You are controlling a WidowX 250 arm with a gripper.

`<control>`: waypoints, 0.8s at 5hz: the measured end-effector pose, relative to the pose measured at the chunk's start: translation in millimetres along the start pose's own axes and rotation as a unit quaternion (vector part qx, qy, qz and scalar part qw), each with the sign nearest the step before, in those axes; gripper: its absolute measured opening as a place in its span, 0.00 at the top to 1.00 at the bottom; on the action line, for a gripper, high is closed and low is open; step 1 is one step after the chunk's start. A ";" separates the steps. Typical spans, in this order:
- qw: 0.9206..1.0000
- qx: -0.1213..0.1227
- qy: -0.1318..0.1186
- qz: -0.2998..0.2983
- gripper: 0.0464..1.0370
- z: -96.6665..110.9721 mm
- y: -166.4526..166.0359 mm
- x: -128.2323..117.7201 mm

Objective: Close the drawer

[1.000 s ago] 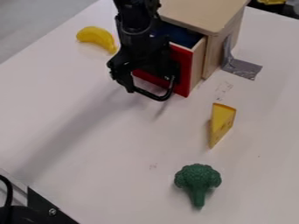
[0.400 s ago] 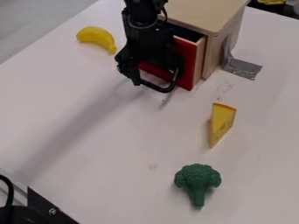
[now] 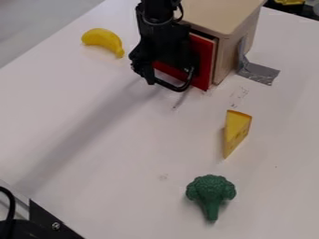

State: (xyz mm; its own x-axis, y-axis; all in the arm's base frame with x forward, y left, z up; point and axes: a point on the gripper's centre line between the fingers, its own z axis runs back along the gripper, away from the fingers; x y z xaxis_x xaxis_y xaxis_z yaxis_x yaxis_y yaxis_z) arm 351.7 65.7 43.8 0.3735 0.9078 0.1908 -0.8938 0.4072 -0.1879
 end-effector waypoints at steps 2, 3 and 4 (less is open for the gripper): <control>1.000 0.007 0.000 0.004 0.04 -2.2 -5.6 8.6; 1.000 0.007 0.000 0.005 0.04 -4.5 -10.4 11.5; 1.000 0.009 0.001 0.018 0.04 -4.5 -6.8 16.5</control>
State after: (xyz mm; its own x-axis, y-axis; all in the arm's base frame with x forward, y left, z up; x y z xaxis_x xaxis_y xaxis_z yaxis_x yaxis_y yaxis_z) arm 365.1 78.3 43.8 0.3422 0.9218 0.1822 -0.9105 0.3732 -0.1780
